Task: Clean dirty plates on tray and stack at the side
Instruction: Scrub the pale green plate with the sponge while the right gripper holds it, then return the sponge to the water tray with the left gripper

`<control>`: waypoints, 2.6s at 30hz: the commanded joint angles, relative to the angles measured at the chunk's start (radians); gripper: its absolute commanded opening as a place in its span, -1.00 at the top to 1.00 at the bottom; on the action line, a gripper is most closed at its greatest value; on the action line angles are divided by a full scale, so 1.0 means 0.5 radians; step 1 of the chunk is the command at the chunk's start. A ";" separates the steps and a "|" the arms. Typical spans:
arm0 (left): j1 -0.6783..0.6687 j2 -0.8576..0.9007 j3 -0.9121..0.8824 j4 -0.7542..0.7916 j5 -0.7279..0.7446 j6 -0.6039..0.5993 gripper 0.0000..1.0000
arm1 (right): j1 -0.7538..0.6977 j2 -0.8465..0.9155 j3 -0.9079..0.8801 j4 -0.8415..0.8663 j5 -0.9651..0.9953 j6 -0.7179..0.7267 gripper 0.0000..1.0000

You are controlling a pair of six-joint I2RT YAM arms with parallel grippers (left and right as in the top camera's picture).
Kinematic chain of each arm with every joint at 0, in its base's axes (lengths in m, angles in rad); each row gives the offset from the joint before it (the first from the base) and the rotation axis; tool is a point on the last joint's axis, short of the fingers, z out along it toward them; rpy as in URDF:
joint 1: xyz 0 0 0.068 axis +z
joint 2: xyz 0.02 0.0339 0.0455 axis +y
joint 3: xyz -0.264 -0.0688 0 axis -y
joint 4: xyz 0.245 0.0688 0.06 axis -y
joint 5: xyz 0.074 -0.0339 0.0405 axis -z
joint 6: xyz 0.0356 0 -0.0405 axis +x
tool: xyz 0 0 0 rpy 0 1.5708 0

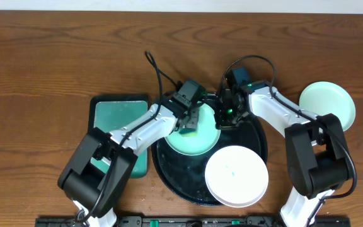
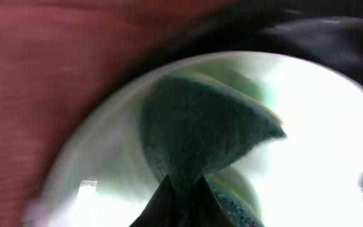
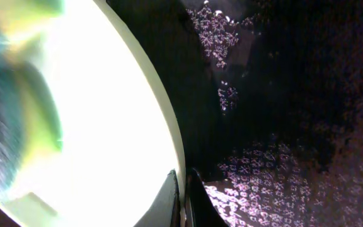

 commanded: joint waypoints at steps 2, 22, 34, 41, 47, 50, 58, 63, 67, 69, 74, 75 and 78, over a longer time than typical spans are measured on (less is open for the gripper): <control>0.092 0.065 -0.045 -0.235 -0.830 0.153 0.86 | 0.017 0.045 -0.028 -0.063 0.020 -0.030 0.97; -0.047 0.065 -0.043 -0.173 1.566 0.347 0.86 | 0.017 0.045 -0.028 -0.086 0.027 -0.046 0.97; 0.092 -0.065 -0.034 -0.137 1.547 0.277 0.86 | 0.017 0.045 -0.028 -0.087 0.027 -0.045 0.97; 0.188 -0.581 -0.030 -0.428 1.032 0.245 0.85 | 0.017 0.045 -0.028 -0.083 0.027 -0.045 0.97; 0.341 -0.947 -0.030 -0.855 0.197 -0.018 0.86 | 0.017 0.045 -0.028 -0.083 0.027 -0.046 0.97; 0.455 -0.953 -0.031 -1.046 -0.063 -0.046 0.86 | 0.017 0.045 -0.028 -0.077 0.027 -0.046 0.97; 0.782 -0.625 -0.110 -1.017 -0.232 -0.043 0.86 | 0.017 0.045 -0.027 -0.069 0.025 -0.045 0.98; 0.880 -0.291 -0.114 -0.874 -0.232 -0.028 0.85 | 0.017 0.045 -0.027 -0.078 0.019 -0.045 0.97; 0.899 -0.078 -0.114 -0.819 -0.231 -0.021 0.86 | 0.017 0.045 -0.027 -0.092 0.020 -0.045 0.97; 0.899 -0.004 -0.114 -0.816 -0.230 -0.021 0.85 | 0.017 0.045 -0.027 -0.092 0.020 -0.045 0.97; 0.899 -0.012 -0.105 -0.903 -0.195 0.047 0.32 | 0.017 0.045 -0.027 -0.091 0.020 -0.046 0.97; 0.899 -0.042 -0.097 -0.939 -0.196 0.047 0.21 | 0.017 0.045 -0.027 -0.086 0.020 -0.046 0.97; 0.897 -0.170 -0.075 -1.035 -0.195 0.047 -0.02 | 0.017 0.045 -0.027 -0.068 0.020 -0.045 0.97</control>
